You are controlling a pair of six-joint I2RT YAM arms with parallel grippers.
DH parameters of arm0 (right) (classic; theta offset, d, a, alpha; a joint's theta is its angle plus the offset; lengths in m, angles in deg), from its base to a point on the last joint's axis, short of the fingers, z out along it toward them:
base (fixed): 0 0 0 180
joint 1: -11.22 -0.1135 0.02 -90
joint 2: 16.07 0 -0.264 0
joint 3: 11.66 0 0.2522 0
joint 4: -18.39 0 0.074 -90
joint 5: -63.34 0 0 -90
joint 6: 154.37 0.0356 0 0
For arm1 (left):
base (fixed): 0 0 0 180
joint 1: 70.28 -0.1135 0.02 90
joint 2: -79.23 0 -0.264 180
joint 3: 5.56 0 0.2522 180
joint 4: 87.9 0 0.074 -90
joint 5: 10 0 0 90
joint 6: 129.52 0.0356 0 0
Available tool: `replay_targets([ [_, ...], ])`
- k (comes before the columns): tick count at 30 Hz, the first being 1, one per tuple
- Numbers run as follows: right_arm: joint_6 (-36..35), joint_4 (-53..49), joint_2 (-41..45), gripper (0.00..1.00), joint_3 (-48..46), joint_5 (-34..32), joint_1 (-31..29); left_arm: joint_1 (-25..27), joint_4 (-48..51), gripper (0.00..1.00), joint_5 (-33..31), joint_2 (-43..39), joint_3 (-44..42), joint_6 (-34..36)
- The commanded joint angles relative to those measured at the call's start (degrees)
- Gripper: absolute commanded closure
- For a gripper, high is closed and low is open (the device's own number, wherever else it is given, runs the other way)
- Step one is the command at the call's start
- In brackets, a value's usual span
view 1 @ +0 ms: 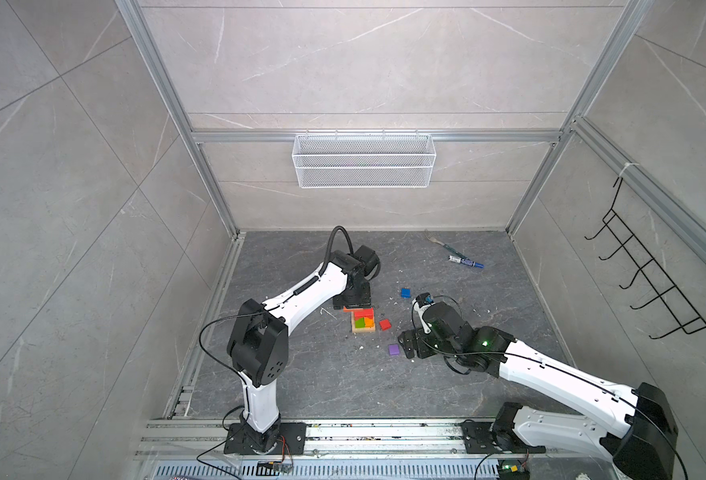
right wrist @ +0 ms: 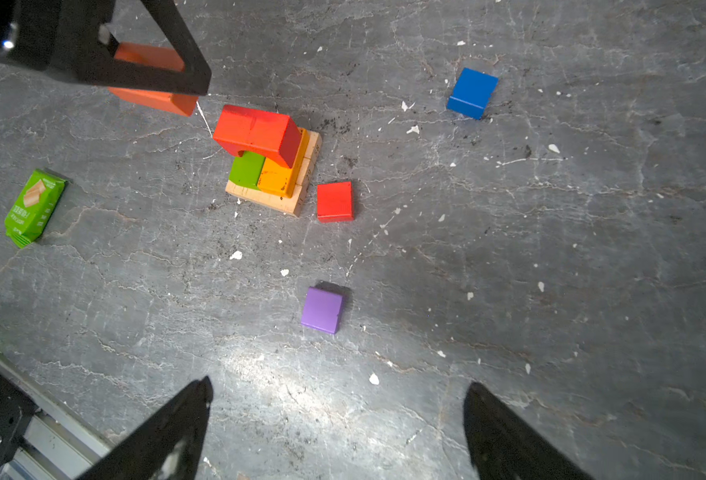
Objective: Build the wood block tower
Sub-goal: 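Carry the orange bar with the left gripper over the red arch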
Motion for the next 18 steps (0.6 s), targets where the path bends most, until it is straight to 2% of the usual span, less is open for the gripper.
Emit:
replay_targets([
  [1, -1.1, 0.1, 1.2, 0.05, -0.9, 1.1, 0.2, 0.8, 2.1, 0.52, -1.8, 1.8, 2.6, -2.5],
  [18, -0.3, 1.7, 3.5, 0.05, -2.9, 2.8, 0.2, 2.3, 0.9, 0.52, -3.1, 6.3, 6.2, -4.0],
])
